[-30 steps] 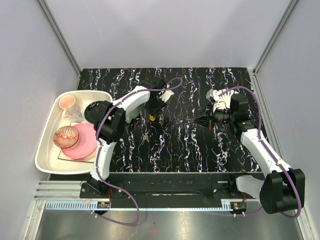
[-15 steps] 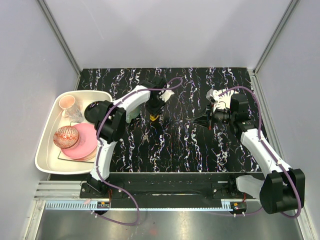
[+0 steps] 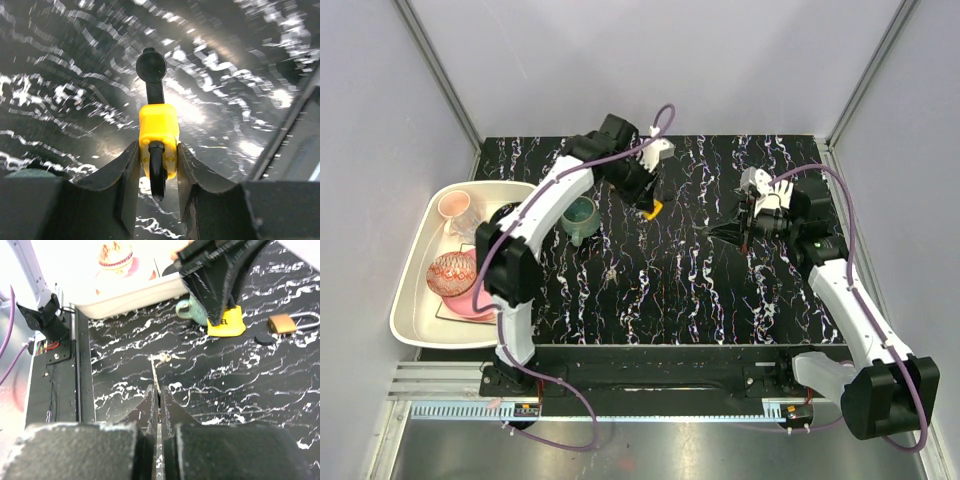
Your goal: Unlock with the key
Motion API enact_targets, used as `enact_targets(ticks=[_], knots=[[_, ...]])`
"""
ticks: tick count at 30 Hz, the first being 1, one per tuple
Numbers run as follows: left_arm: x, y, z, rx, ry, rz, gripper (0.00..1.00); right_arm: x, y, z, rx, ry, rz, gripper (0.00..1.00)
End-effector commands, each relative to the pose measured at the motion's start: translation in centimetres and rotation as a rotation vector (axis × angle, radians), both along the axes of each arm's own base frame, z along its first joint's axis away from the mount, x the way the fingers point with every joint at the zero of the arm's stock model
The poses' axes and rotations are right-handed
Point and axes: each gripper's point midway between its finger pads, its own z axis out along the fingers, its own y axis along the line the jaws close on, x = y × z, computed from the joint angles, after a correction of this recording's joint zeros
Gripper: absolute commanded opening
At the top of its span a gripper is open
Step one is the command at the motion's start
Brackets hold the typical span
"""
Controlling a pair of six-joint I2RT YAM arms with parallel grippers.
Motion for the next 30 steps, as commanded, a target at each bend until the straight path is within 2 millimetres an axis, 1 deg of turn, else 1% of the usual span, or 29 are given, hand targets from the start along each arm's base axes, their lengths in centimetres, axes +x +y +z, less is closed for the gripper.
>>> enact_targets(ticks=[1, 2, 3, 5, 8, 9, 13, 14, 15, 16, 17, 18, 19, 20, 22, 27, 30], knots=[[-4.4, -3.0, 10.4, -0.337, -0.03, -0.155, 0.0, -0.8, 0.5, 3.8, 0.044, -0.047, 0.052, 0.0], [-5.1, -3.3, 11.1, -0.38, -0.01, -0.183, 0.0, -0.8, 0.5, 3.9, 0.047, -0.039, 0.054, 0.0], [-5.7, -3.5, 11.2, -0.402, 0.02, -0.186, 0.0, -1.1, 0.9, 3.9, 0.049, -0.04, 0.069, 0.0], [-6.5, -4.0, 12.2, -0.454, 0.031, -0.218, 0.0, -1.4, 1.1, 3.7, 0.047, -0.038, 0.073, 0.0], [-7.6, -4.4, 13.0, -0.509, 0.079, -0.261, 0.0, -1.8, 1.6, 3.2, 0.052, -0.03, 0.082, 0.0], [-7.8, -4.5, 13.0, -0.523, 0.095, -0.271, 0.0, -1.7, 1.7, 3.2, 0.058, -0.041, 0.081, 0.0], [-9.3, -4.8, 13.7, -0.585, 0.154, -0.337, 0.0, -1.7, 1.9, 3.0, 0.083, 0.004, 0.085, 0.0], [-9.9, -4.8, 13.9, -0.608, 0.182, -0.36, 0.0, -1.6, 2.0, 2.9, 0.088, -0.017, 0.087, 0.0], [-10.0, -4.9, 14.1, -0.622, 0.181, -0.372, 0.0, -1.8, 2.0, 2.9, 0.102, 0.024, 0.087, 0.0], [-10.6, -4.8, 14.8, -0.651, 0.192, -0.396, 0.0, -1.7, 2.1, 2.8, 0.108, 0.035, 0.087, 0.0], [-11.0, -4.8, 14.4, -0.658, 0.224, -0.392, 0.0, -1.6, 2.1, 2.6, 0.115, 0.03, 0.086, 0.0], [-11.0, -4.8, 15.0, -0.677, 0.201, -0.407, 0.0, -1.6, 2.1, 2.5, 0.121, 0.045, 0.083, 0.0], [-11.4, -4.8, 15.2, -0.692, 0.215, -0.42, 0.0, -1.5, 2.2, 2.2, 0.123, 0.057, 0.082, 0.0], [-11.6, -4.8, 14.9, -0.693, 0.232, -0.413, 0.0, -1.4, 2.2, 2.2, 0.127, 0.052, 0.081, 0.0], [-11.8, -4.7, 15.4, -0.71, 0.22, -0.428, 0.0, -1.5, 2.2, 2.2, 0.133, 0.063, 0.085, 0.0], [-12.3, -4.6, 15.9, -0.725, 0.215, -0.441, 0.0, -1.4, 2.2, 2.0, 0.138, 0.064, 0.082, 0.0], [-12.3, -4.5, 16.1, -0.731, 0.202, -0.444, 0.0, -1.5, 2.2, 1.5, 0.135, 0.075, 0.089, 0.0]])
